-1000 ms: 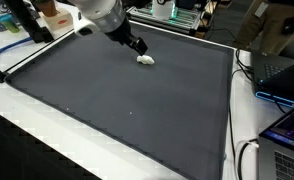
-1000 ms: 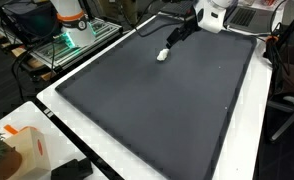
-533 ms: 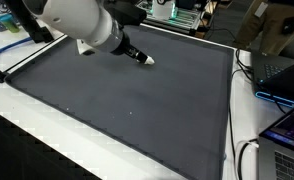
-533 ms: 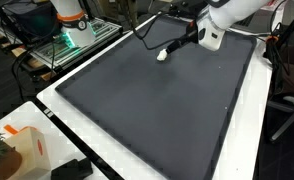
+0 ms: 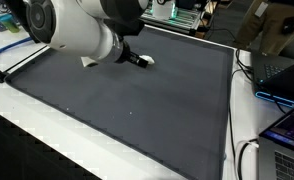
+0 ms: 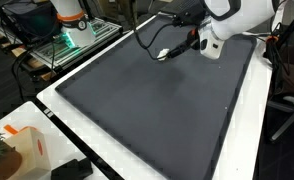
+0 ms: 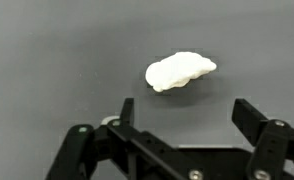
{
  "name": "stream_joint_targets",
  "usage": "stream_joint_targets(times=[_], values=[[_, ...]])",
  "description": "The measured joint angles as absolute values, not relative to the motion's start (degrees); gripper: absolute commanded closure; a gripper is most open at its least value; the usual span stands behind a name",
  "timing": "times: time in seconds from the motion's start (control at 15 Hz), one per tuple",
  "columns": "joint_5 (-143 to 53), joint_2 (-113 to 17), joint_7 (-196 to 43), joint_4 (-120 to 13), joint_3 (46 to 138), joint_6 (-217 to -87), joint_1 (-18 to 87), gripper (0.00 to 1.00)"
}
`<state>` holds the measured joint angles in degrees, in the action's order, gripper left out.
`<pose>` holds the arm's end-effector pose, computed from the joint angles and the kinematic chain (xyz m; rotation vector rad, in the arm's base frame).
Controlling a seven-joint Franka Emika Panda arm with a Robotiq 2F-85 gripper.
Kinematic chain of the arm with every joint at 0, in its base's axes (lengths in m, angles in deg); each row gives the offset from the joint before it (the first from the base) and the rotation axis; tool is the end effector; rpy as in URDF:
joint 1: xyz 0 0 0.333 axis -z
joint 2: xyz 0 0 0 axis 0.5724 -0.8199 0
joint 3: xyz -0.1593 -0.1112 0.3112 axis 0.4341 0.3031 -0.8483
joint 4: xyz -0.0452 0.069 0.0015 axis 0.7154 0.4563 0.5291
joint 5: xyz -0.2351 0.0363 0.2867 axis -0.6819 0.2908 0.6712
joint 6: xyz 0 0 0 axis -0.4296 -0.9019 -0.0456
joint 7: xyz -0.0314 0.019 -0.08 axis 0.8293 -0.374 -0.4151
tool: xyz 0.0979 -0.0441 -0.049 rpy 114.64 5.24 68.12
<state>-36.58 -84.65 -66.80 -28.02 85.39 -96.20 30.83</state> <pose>0.6822 0.0837 0.2360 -2.9240 0.2318 1.1196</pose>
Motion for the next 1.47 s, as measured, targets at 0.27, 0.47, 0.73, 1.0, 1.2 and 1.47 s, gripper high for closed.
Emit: stream_joint_targets(times=[0.27,0.47,0.73,1.0,1.2,1.47], values=[[-36.58,-84.97,-66.76,-27.87,85.83,-95.21,30.81,0.00],[-36.58,-86.40,-66.76,-27.21,86.54,-92.57,31.01,0.00],[-36.50,-88.94,-66.82,-25.43,86.86,-89.06,31.54,0.00],[-34.40,-90.07,-67.29,-23.61,86.82,-88.90,32.13,0.00],[-32.98,-90.28,-68.07,-22.34,86.77,-88.90,32.53,0.00],[-31.68,-91.49,-68.43,-20.72,86.76,-88.84,33.03,0.00]])
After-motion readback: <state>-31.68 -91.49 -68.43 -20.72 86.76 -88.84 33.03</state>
